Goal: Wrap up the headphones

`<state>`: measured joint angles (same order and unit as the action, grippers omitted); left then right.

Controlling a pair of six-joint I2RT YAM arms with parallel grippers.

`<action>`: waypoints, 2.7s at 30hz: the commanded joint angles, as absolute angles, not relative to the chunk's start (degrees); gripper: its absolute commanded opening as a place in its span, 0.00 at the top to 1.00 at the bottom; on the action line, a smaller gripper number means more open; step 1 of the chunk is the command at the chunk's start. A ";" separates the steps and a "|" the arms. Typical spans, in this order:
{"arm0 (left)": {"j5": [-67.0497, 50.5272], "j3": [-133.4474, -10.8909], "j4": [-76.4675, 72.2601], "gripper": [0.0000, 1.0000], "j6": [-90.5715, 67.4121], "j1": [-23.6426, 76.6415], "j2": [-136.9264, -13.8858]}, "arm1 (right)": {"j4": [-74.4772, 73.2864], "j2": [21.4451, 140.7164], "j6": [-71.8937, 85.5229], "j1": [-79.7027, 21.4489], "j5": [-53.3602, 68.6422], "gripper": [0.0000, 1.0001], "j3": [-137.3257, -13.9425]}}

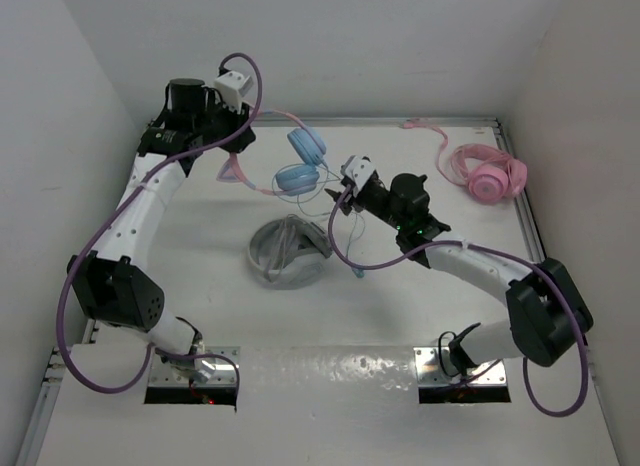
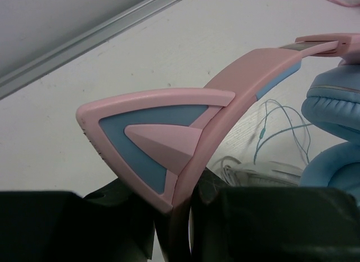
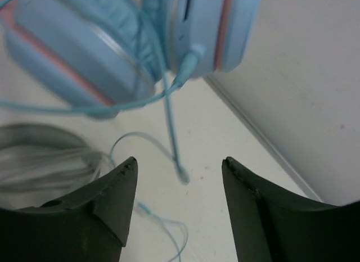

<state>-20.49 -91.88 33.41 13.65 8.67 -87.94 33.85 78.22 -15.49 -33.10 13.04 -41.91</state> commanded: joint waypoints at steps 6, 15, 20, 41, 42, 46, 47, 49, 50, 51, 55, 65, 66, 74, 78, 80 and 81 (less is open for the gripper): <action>-24.00 -92.90 31.73 1.00 13.27 8.96 -83.67 | 48.07 85.43 -11.07 -32.08 8.72 1.00 -50.27; -4.67 -88.86 24.18 1.00 15.90 9.23 -85.16 | 38.95 74.46 -17.21 -30.76 1.05 1.00 -47.73; -1.31 -89.03 22.76 1.00 15.56 9.93 -87.27 | 30.69 69.62 -16.79 -32.42 4.55 1.00 -50.70; -8.52 -84.73 28.82 1.00 31.38 21.97 -86.49 | 13.99 90.43 -20.48 -35.68 -3.34 1.00 -86.36; -9.66 -84.55 29.09 1.00 31.38 22.41 -86.22 | 13.45 91.48 -20.39 -35.60 -3.86 1.00 -87.88; -16.24 -85.69 30.67 1.00 29.62 22.41 -84.29 | 11.34 95.44 -16.01 -32.19 -6.15 1.00 -92.02; -17.04 -86.22 31.63 1.00 28.75 22.41 -83.85 | 11.86 95.54 -11.73 -30.95 -5.37 1.00 -91.93; -19.94 -87.53 32.69 1.00 27.26 22.41 -83.76 | 12.65 96.15 -7.75 -27.88 -4.49 1.00 -91.76; -21.26 -87.89 33.74 1.00 27.07 22.41 -83.85 | 12.57 97.02 -6.08 -27.25 -3.87 1.00 -92.19; -24.14 -88.67 34.10 1.00 26.55 22.41 -84.02 | 12.31 97.64 -5.89 -26.90 -3.87 1.00 -92.63; -27.51 -89.73 34.80 1.00 25.23 22.41 -84.64 | 10.99 101.16 -4.57 -26.89 -2.99 1.00 -96.15; -29.88 -95.36 35.68 1.00 23.38 22.50 -89.46 | 8.18 111.08 -0.53 -26.54 -1.23 1.00 -108.36; -30.23 -95.97 35.77 1.00 23.38 22.50 -89.47 | 7.91 111.70 -0.44 -26.46 -1.23 1.00 -108.98; -31.10 -100.71 37.09 1.00 22.41 22.41 -93.78 | 6.42 114.17 1.76 -25.76 -0.18 1.00 -111.45; -34.89 -105.02 41.38 1.00 23.03 22.24 -93.52 | 6.59 114.87 5.26 -22.95 4.38 1.00 -109.43; -36.29 -108.26 43.67 1.00 22.85 22.06 -93.08 | 9.13 114.79 8.60 -20.49 12.33 0.99 -104.79; -36.56 -109.41 44.38 1.00 22.68 22.06 -92.99 | 9.84 114.79 9.40 -19.87 15.87 0.95 -103.55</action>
